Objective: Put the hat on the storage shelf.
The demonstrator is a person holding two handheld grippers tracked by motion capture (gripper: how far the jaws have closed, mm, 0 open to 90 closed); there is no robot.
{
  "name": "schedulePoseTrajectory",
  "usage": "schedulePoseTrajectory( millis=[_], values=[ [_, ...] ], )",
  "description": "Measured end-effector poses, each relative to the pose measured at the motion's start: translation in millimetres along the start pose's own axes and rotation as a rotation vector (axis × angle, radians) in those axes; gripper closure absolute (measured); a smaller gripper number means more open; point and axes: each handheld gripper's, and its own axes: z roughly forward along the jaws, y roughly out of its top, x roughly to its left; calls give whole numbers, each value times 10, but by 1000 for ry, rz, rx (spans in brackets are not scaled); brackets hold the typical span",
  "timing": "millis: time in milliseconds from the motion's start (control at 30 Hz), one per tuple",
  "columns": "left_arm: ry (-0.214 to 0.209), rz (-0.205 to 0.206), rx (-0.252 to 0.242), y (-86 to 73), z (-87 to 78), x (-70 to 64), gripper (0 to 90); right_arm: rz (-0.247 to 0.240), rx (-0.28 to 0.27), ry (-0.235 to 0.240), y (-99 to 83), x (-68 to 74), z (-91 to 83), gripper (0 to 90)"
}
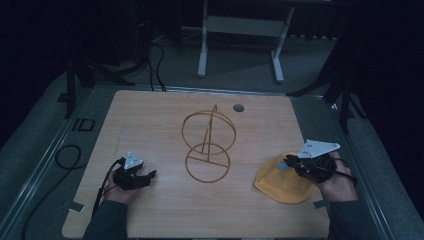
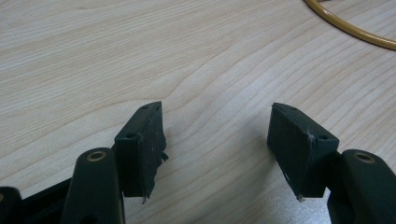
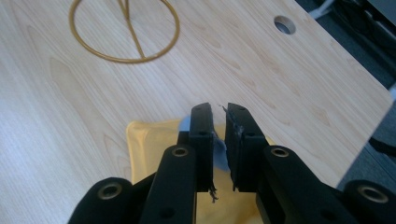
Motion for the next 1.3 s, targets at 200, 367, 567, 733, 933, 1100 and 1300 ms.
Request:
schedulePoseTrajectory(
  millis=[200,367,567,733,933,1100,1300],
  values=[
    [0,0,0,0,0,0,366,73,-25,-46,-72,-97,-77,683],
    [0,0,0,0,0,0,366,151,-31,-81,-135,-202,-96,584],
    [0,0,0,0,0,0,366,230,-31,-99,-219,-301,-74,494],
    [1,-1,0,0,0,-1,366,262,-27,-91,-278,-342,-41,419],
    [0,0,0,0,0,0,366,268,10,-74,-349,-371,25,288],
    [0,0,0,0,0,0,366,256,36,-54,-403,-396,78,236],
    [0,0,0,0,0,0,366,219,76,-48,-425,-415,143,226]
  ],
)
